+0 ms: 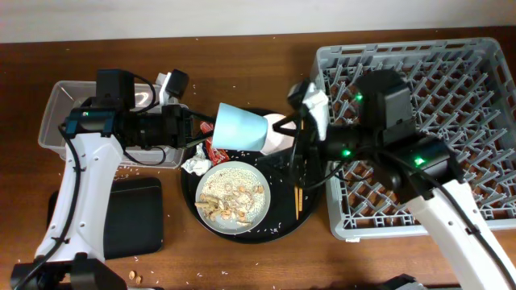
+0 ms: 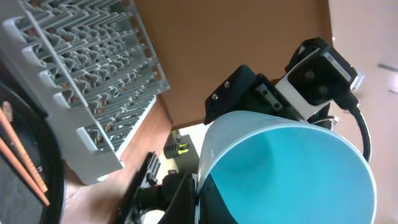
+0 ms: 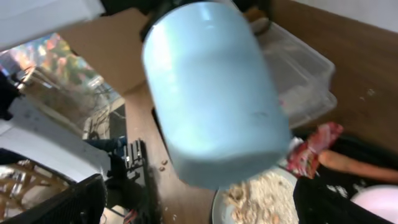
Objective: Sort waste into correct bins and load items into the dishwasher rack
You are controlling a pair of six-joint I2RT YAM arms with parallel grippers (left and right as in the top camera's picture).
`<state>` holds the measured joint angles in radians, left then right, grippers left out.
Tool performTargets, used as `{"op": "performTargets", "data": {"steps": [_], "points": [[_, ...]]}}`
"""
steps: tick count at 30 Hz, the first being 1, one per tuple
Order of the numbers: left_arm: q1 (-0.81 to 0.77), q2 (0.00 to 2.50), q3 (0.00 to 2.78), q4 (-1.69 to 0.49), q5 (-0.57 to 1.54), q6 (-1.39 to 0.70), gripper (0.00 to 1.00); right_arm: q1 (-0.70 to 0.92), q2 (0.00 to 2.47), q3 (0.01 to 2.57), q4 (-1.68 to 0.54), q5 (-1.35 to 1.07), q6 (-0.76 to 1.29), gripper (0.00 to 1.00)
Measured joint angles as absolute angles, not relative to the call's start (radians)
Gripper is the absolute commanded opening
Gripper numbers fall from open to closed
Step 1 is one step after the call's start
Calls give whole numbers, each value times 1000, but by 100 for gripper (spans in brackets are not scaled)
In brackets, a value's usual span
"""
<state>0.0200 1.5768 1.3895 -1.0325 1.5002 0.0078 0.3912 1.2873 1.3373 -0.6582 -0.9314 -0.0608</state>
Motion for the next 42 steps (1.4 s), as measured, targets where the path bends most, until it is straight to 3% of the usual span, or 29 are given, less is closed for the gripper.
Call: {"op": "performTargets", "data": {"steps": [14,21,27,28,30,31,36,42], "points": [[20,1577,1390,-1033,1573,8,0,442,1320,1337,-500,-929,-62,67],[20,1577,1390,-1034,1573,8,1,442,1321,1337,-455,-933,-60,73],[20,1576,1390,-1034,1574,12,1,441,1325,1337,-439,-937,-60,60],[20,1576,1390,-1034,1574,12,8,442,1325,1337,-437,-937,-61,59],[21,1576,1390,-1034,1573,17,60,442,1325,1337,-436,-938,-60,58],[21,1577,1390,-1032,1566,20,96,450,1325,1337,-433,-952,-61,59],[20,1579,1390,-1033,1516,19,99,420,1292,1338,-545,-869,-60,56],[20,1579,1390,-1035,1444,19,99,100,1118,1346,-939,-451,0,59]]}}
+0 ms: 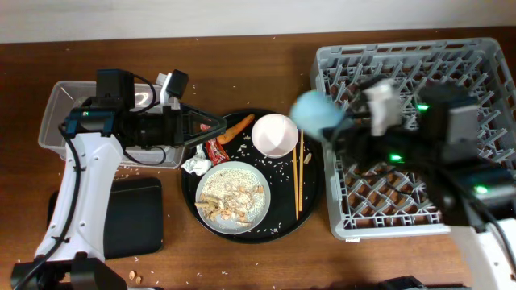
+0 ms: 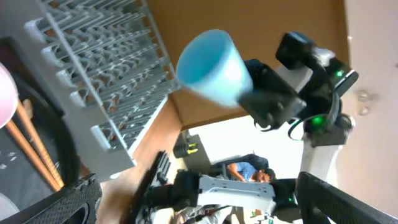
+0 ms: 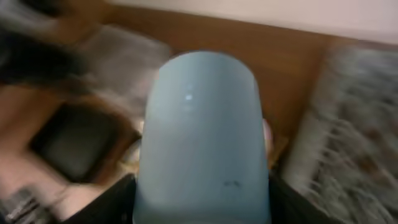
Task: Sort waste into correct bins and load items into the dishwasher rack
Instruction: 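Carry the blue cup with the right gripper and place it in the rack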
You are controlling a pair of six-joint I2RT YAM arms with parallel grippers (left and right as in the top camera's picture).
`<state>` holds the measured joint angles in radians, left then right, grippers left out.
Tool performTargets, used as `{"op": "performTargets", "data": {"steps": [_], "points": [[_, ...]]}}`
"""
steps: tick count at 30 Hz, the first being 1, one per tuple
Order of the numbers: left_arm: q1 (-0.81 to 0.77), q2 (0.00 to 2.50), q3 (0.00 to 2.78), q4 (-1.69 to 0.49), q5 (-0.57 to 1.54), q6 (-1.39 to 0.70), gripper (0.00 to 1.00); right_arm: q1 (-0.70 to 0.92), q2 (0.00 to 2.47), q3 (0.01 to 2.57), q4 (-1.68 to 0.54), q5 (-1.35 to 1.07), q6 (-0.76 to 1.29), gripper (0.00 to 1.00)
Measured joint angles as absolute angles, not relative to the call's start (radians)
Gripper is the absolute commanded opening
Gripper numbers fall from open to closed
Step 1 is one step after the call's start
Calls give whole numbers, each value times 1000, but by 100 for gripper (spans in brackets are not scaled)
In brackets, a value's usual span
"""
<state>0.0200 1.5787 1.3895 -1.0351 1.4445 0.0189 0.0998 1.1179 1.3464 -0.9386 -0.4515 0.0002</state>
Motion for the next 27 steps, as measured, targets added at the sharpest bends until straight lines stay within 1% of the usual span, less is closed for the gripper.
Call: {"op": "performTargets", "data": {"steps": [4,5,8,9,11,12,13,17,18,19,20,21,25,27], "points": [[20,1579,1390,-1032,1405,19,99,-136,1172,1350,-1131,-200,121,58],[20,1579,1390,-1033,1399,19,99,-233,1229,1350,-1182,-115,179,57],[20,1579,1390,-1034,1394,19,99,-351,1343,1351,-1208,-49,237,57],[20,1579,1390,-1033,1391,19,99,-388,1417,1350,-1207,-31,255,57],[20,1579,1390,-1033,1386,19,99,-400,1499,1354,-1200,-27,268,57],[20,1579,1390,-1033,1386,19,99,-393,1520,1368,-1200,-31,272,60],[20,1579,1390,-1033,1386,19,99,-388,1528,1375,-1207,-33,274,62],[20,1579,1390,-1033,1374,19,99,-383,1553,1385,-1222,-73,281,63],[20,1579,1390,-1033,1371,19,99,-383,1553,1385,-1224,-75,281,66],[20,1579,1390,-1033,1368,19,99,-383,1553,1385,-1223,-76,281,75],[20,1579,1390,-1033,1367,19,99,-383,1555,1385,-1221,-77,283,80],[20,1579,1390,-1033,1363,19,99,-384,1557,1385,-1219,-73,283,83],[20,1579,1390,-1033,1359,19,99,-384,1570,1391,-1224,-68,284,85],[20,1579,1390,-1033,1349,19,99,-384,1570,1433,-1242,-85,279,85]]}}
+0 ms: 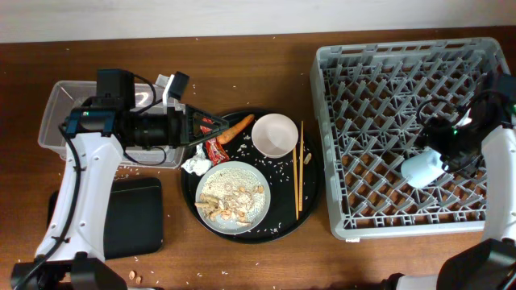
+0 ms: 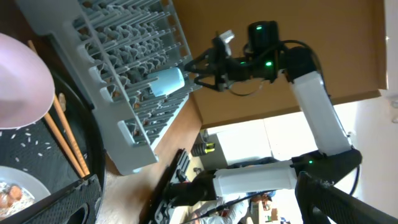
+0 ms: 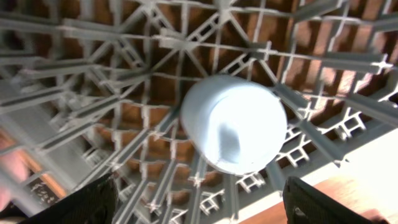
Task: Sort waste into correct bins and load items into the dishwasher rack
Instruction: 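Carry the blue cup with the right gripper and place it in the rack, then grasp the pink bowl with the right gripper and lift it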
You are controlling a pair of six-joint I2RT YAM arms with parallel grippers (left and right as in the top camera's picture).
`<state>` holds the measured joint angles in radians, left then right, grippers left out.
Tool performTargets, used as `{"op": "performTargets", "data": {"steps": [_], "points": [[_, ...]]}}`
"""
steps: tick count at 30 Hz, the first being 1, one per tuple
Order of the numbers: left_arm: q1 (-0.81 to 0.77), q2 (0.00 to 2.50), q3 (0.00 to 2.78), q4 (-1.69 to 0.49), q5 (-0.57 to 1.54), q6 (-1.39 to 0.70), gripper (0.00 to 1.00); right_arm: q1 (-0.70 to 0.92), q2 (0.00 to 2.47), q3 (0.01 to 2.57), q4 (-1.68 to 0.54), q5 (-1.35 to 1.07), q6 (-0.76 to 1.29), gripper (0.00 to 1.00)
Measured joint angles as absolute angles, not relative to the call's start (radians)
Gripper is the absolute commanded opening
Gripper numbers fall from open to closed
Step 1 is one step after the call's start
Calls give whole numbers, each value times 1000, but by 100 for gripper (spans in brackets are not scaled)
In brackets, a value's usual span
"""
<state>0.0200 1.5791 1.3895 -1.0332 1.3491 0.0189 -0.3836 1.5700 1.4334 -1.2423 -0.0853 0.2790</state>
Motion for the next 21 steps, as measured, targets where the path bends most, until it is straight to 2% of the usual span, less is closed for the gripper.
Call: {"op": "performTargets", "data": {"steps": [3,5,7,9,10,13,15,18,21], "points": [[8,1579,1390,-1028,1235,19,96,-382,1552,1489,-1265,-181,237,85],[-63,1579,1390,-986,1005,-13,92,-351,1500,1501,-1259,-268,194,85],[-179,1583,1389,-913,763,-62,76,-280,1448,1502,-1254,-314,172,85],[-339,1605,1390,-828,487,-105,73,-166,1390,1506,-1257,-352,154,85],[-400,1626,1390,-789,364,-126,62,-120,1381,1509,-1260,-360,152,84],[-501,1717,1390,-758,104,-206,59,-28,1383,1509,-1264,-369,148,81],[-505,1771,1390,-757,21,-264,59,15,1383,1509,-1260,-370,147,70],[-499,1792,1390,-778,-30,-306,60,104,1385,1495,-1176,-370,144,63],[-477,1778,1449,-932,-43,-322,62,236,1441,1450,-1026,-333,176,57]]}}
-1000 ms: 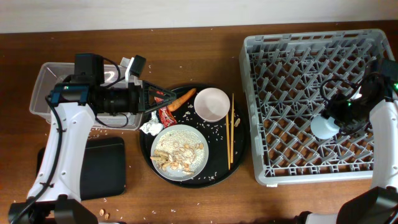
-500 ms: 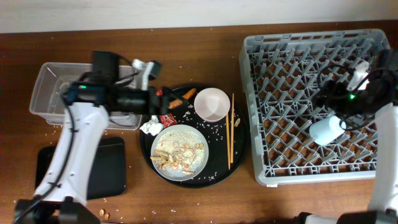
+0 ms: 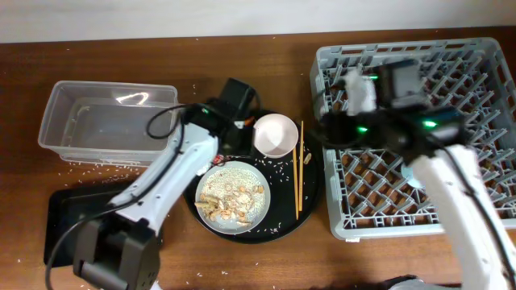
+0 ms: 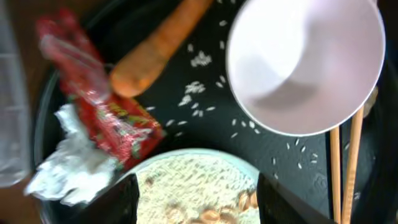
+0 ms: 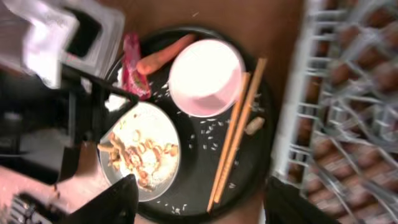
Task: Sort waste into correct bins and load items into the dishwasher rack
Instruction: 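Grasp the pink bowl with the right gripper and lift it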
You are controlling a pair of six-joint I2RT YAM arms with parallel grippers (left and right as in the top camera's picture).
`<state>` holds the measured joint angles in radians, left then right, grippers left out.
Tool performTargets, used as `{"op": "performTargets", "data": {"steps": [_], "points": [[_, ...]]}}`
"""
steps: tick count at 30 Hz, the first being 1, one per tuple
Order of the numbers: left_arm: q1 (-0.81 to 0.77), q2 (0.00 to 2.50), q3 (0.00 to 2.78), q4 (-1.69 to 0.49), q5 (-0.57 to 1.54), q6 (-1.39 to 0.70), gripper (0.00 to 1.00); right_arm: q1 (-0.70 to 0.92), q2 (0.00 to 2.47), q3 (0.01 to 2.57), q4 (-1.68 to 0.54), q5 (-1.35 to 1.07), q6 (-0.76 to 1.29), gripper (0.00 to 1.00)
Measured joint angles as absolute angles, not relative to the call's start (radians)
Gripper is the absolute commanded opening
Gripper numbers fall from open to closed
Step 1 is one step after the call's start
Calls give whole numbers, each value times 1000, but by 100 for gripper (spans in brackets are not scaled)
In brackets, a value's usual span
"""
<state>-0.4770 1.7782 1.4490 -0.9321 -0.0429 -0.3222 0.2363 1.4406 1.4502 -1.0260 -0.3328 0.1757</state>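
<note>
A black round tray (image 3: 310, 211) holds a plate of rice and scraps (image 3: 232, 197), a white bowl (image 3: 274, 134), wooden chopsticks (image 3: 298, 173), a carrot (image 4: 158, 46), a red wrapper (image 4: 99, 112) and a crumpled tissue (image 4: 68, 171). My left gripper (image 4: 199, 208) hangs open over the plate's far edge, near the wrapper. My right gripper (image 5: 202, 205) is open above the tray's right side, by the chopsticks (image 5: 233, 134). The grey dishwasher rack (image 3: 330, 56) is on the right. The light blue cup (image 3: 413, 182) shows in it only as a pale sliver beside my right arm.
A clear plastic bin (image 3: 109, 121) stands left of the tray. A black bin (image 3: 81, 221) lies at the front left. Rice grains are scattered on the wooden table (image 3: 242, 56). My right arm crosses the rack's left half.
My left gripper has moved from beside the clear bin to above the tray's left side. My right gripper has left the cup in the rack's right part and is now over the tray.
My left gripper held the blue cup over the tray with my right gripper at it. Then the right gripper had the cup near the rack and the left was open. Then the cup lay in the rack. Now both open grippers are over the tray.
</note>
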Motion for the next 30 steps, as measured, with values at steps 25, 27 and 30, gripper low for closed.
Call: {"op": "performTargets", "data": {"steps": [25,27,30], "points": [[-170,1178,1705,-1481,-106,-341,99,389,1964,1446,-778,-49,379,4],[-170,1178,1705,-1481,-106,-341,99,389,1887,1467,-817,-30,361,4],[-170,1178,1705,-1481,-105,-341,99,389,1703,1500,-860,116,348,4]]}}
